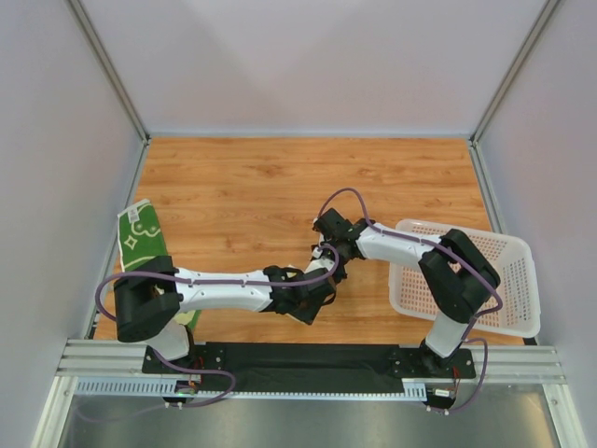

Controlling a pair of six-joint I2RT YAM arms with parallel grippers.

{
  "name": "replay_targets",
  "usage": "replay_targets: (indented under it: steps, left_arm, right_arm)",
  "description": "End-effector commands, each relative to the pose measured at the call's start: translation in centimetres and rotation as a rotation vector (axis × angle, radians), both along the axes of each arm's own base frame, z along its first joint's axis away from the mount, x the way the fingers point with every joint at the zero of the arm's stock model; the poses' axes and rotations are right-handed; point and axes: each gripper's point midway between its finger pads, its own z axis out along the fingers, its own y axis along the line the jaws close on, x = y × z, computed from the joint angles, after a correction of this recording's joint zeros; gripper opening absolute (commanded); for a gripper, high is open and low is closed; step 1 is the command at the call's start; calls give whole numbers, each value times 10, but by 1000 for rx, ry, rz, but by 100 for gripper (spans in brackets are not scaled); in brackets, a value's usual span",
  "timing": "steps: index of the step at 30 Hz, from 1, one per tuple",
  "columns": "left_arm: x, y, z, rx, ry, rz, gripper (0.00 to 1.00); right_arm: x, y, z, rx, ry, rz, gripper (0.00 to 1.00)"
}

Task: Roll the towels

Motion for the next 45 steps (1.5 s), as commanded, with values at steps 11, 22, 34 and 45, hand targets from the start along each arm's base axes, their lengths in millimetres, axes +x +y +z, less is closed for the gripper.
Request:
replay_targets:
  steps: [11, 22, 34, 45]
  left_arm:
    - [-8, -9, -37, -8, 49, -10, 48]
    - [-9, 3, -34, 5, 48, -3, 14]
    - [-17, -11, -2, -296, 185, -3, 5]
    - [-15, -7, 21, -481, 240, 57, 4]
  right_arm:
    - [-1, 10, 14, 43, 0, 37, 15]
    - [-7, 4, 7, 23, 20, 64, 40]
    - [37, -40, -4, -106, -9, -29, 50]
    - [73, -63, 17, -142, -91, -123, 51]
